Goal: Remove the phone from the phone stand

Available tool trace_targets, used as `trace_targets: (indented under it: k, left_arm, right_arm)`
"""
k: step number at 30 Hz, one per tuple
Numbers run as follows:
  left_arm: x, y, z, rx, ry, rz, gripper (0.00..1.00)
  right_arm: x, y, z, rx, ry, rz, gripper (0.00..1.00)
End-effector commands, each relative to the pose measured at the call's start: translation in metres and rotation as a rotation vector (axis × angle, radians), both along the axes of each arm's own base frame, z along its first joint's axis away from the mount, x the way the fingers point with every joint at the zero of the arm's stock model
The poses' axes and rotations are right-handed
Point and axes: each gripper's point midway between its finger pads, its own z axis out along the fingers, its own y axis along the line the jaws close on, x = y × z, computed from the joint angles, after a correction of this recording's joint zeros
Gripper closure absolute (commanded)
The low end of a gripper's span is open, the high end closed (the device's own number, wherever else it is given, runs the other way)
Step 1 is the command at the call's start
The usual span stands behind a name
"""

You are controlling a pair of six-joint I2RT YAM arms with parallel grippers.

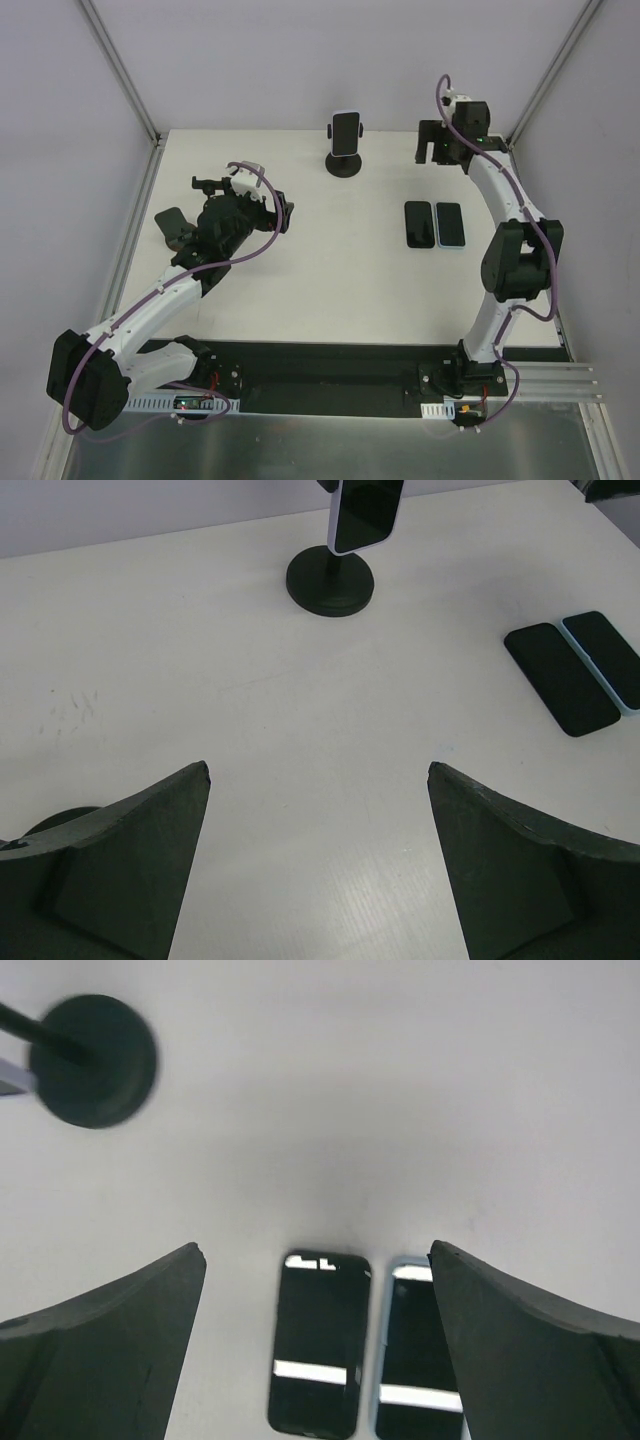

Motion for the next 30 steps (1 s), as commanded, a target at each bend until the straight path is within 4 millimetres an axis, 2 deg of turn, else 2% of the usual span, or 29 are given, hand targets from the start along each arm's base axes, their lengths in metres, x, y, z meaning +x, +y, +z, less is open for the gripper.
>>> trace_targets:
  k: [1, 2, 4, 5, 7, 8, 9, 11, 13, 14, 16, 20, 23, 24, 25, 26, 28, 30]
  left_arm:
    - [0.001, 0.002, 0.031, -0.019, -0.080, 0.001, 0.11]
    - [0.001, 0.002, 0.031, -0.019, -0.080, 0.001, 0.11]
    - [0.001, 0.002, 0.032, -0.020, -0.082, 0.001, 0.11]
    - [0.001, 0.002, 0.033, -0.020, -0.085, -0.001, 0.11]
    - [0.000, 0.003, 0.035, -0.019, -0.090, 0.001, 0.11]
    - [0.000, 0.003, 0.035, -0.018, -0.092, 0.002, 0.11]
    - [0.000, 0.003, 0.035, -0.017, -0.093, 0.002, 0.11]
    - [0.000, 0.004, 0.036, -0.018, -0.095, 0.003, 0.11]
    - [0.000, 0.004, 0.037, -0.016, -0.098, 0.003, 0.11]
    - [-0.001, 0.004, 0.037, -0.016, -0.098, 0.001, 0.11]
    - [-0.001, 0.004, 0.036, -0.016, -0.098, 0.001, 0.11]
    - [-0.001, 0.004, 0.036, -0.015, -0.099, 0.001, 0.11]
    - [-0.001, 0.003, 0.036, -0.017, -0.096, -0.001, 0.11]
    - [-0.001, 0.003, 0.036, -0.017, -0.098, -0.006, 0.11]
    - [-0.001, 0.002, 0.036, -0.018, -0.096, -0.008, 0.11]
    - [-0.001, 0.002, 0.036, -0.020, -0.095, -0.010, 0.11]
    - [-0.001, 0.001, 0.035, -0.020, -0.092, -0.013, 0.11]
    - [-0.001, 0.001, 0.035, -0.020, -0.092, -0.013, 0.11]
  right_arm:
    - [0.021, 0.065, 0.061, 0.025, -0.232, 0.118, 0.04]
    - [0.025, 0.085, 0.071, 0.033, -0.280, 0.149, 0.04]
    - [0.031, 0.102, 0.080, 0.029, -0.336, 0.171, 0.04]
    - [0.034, 0.121, 0.092, 0.035, -0.393, 0.204, 0.04]
    - [0.039, 0.138, 0.101, 0.041, -0.441, 0.230, 0.04]
    - [0.041, 0.155, 0.110, 0.053, -0.481, 0.255, 0.04]
    - [0.044, 0.162, 0.107, 0.054, -0.484, 0.265, 0.04]
    - [0.049, 0.176, 0.123, 0.056, -0.529, 0.263, 0.04]
    - [0.053, 0.194, 0.119, 0.059, -0.530, 0.281, 0.04]
    - [0.055, 0.200, 0.130, 0.065, -0.554, 0.287, 0.04]
    - [0.060, 0.211, 0.120, 0.057, -0.545, 0.300, 0.04]
    - [0.069, 0.230, 0.123, 0.055, -0.585, 0.294, 0.04]
    - [0.080, 0.231, 0.119, 0.032, -0.596, 0.237, 0.04]
    - [0.085, 0.230, 0.111, 0.024, -0.588, 0.220, 0.04]
    - [0.088, 0.233, 0.113, 0.035, -0.598, 0.218, 0.04]
    - [0.091, 0.237, 0.106, 0.040, -0.588, 0.219, 0.04]
    - [0.093, 0.241, 0.106, 0.047, -0.595, 0.225, 0.04]
    - [0.096, 0.244, 0.097, 0.042, -0.585, 0.224, 0.04]
